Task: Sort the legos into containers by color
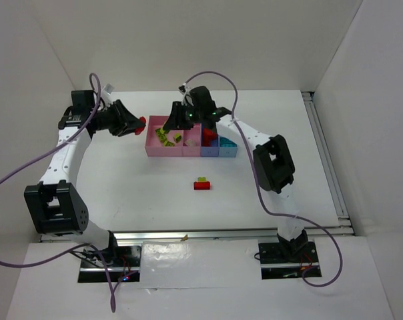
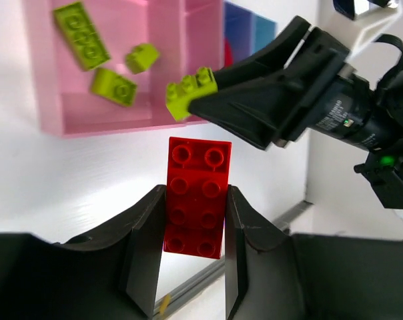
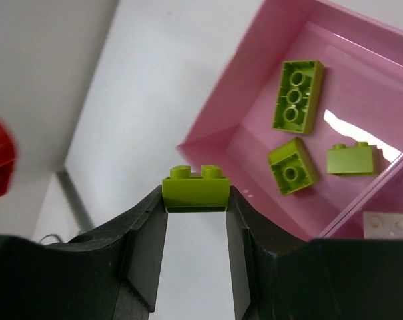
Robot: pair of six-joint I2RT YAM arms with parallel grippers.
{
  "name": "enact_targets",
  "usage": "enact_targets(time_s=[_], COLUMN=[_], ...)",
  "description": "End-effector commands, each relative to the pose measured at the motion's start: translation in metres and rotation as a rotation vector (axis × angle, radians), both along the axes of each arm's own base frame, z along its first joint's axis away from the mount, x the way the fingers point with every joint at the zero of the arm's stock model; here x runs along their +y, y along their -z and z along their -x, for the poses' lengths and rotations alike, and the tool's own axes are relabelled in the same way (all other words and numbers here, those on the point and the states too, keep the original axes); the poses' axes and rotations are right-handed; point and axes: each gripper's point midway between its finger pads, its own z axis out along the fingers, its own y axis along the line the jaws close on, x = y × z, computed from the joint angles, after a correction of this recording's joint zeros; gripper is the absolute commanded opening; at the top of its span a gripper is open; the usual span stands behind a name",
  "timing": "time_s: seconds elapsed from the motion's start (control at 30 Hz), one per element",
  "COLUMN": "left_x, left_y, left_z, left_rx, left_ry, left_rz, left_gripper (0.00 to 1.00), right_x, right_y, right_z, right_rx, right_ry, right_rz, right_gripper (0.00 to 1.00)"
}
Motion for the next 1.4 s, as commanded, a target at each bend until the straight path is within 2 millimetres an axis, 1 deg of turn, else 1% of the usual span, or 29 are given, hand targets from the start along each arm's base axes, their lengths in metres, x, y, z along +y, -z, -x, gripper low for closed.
enact_targets(time_s=[0.0,0.07,0.13,0.17,0.23,0.3,0.37,0.43,0.47,0.5,0.53,0.57,0.6,0.63,0.67,0.73,0.77,0.8,0.87,0.9,0.97,1.0,1.03,1.1,1.13,1.17,1.2,1.27,1.37], left_x=[0.02,0.022,0.022,0.022,0.02,0.02,0.019,0.016,0.017,0.011,0.001,-0.004,-0.012,-0.018,-0.033,-0.049,-0.057,-0.072,-0.088,-0.107,-0.122,-0.139,-0.147,-0.173,-0.182,-0.19,-0.203,-0.215,-0.224], left_y=[0.004,0.003,0.001,0.001,-0.001,-0.005,-0.009,-0.011,-0.014,-0.01,-0.012,-0.011,-0.007,-0.001,-0.002,-0.003,0.007,0.003,0.006,0.02,0.016,0.032,0.036,0.031,0.047,0.041,0.046,0.057,0.071], left_z=[0.011,0.013,0.014,0.014,0.015,0.013,0.013,0.011,0.01,0.01,0.007,0.006,0.006,0.001,-0.001,-0.011,-0.017,-0.023,-0.031,-0.034,-0.049,-0.052,-0.055,-0.063,-0.068,-0.075,-0.075,-0.088,-0.091], left_rx=[0.018,0.028,0.023,0.023,0.021,0.011,0.001,-0.002,-0.017,-0.007,-0.018,-0.016,-0.005,0.011,0.003,-0.013,0.009,-0.006,-0.011,0.021,-0.005,0.031,0.033,0.006,0.037,0.007,0.003,0.002,0.025], left_ry=[-0.084,-0.085,-0.08,-0.08,-0.07,-0.07,-0.064,-0.05,-0.045,-0.029,0.003,0.019,0.044,0.062,0.093,0.113,0.125,0.136,0.161,0.195,0.198,0.224,0.238,0.267,0.277,0.272,0.288,0.291,0.297], left_rz=[-0.128,-0.139,-0.145,-0.145,-0.136,-0.137,-0.131,-0.117,-0.125,-0.124,-0.13,-0.13,-0.121,-0.12,-0.115,-0.127,-0.139,-0.157,-0.173,-0.17,-0.178,-0.177,-0.177,-0.174,-0.174,-0.185,-0.195,-0.215,-0.263], left_gripper=[0.0,0.0,0.0,0.0,0.0,0.0,0.0,0.0,0.0,0.0,0.0,0.0,0.0,0.0,0.0,0.0,0.0,0.0,0.0,0.0,0.0,0.0,0.0,0.0,0.0,0.0,0.0,0.0,0.0], right_x=[0.004,0.011,0.017,0.022,0.02,0.02,0.012,0.0,-0.009,-0.012,-0.028,-0.039,-0.05,-0.071,-0.091,-0.119,-0.137,-0.159,-0.187,-0.212,-0.239,-0.257,-0.275,-0.298,-0.314,-0.319,-0.334,-0.344,-0.353], right_y=[0.021,0.032,0.027,0.034,0.022,0.014,0.007,0.001,-0.025,-0.038,-0.026,-0.061,-0.07,-0.053,-0.076,-0.075,-0.057,-0.072,-0.069,-0.071,-0.068,-0.073,-0.07,-0.073,-0.07,-0.07,-0.069,-0.064,-0.055], right_z=[-0.02,-0.027,-0.034,-0.034,-0.043,-0.046,-0.055,-0.056,-0.056,-0.055,-0.054,-0.046,-0.047,-0.046,-0.043,-0.039,-0.034,-0.029,-0.021,-0.014,-0.003,0.006,0.011,0.024,0.028,0.03,0.032,0.038,0.044], right_rx=[-0.039,-0.046,-0.084,-0.08,-0.11,-0.127,-0.14,-0.138,-0.172,-0.2,-0.192,-0.241,-0.272,-0.255,-0.282,-0.274,-0.246,-0.259,-0.246,-0.241,-0.223,-0.229,-0.214,-0.208,-0.188,-0.183,-0.166,-0.133,-0.103], right_ry=[0.055,0.062,0.072,0.075,0.111,0.124,0.139,0.161,0.184,0.197,0.232,0.259,0.288,0.331,0.375,0.42,0.456,0.498,0.555,0.618,0.686,0.745,0.784,0.843,0.882,0.88,0.912,0.906,0.902], right_rz=[0.098,0.126,0.14,0.155,0.156,0.15,0.149,0.159,0.138,0.121,0.159,0.132,0.135,0.191,0.181,0.216,0.262,0.26,0.293,0.305,0.339,0.345,0.371,0.382,0.394,0.383,0.396,0.417,0.433], right_gripper=[0.16,0.2,0.46,0.56,0.77,0.84,0.84,0.79,0.71,0.65,0.61,0.57,0.53,0.53,0.53,0.48,0.47,0.47,0.47,0.47,0.47,0.47,0.47,0.5,0.5,0.5,0.5,0.5,0.5])
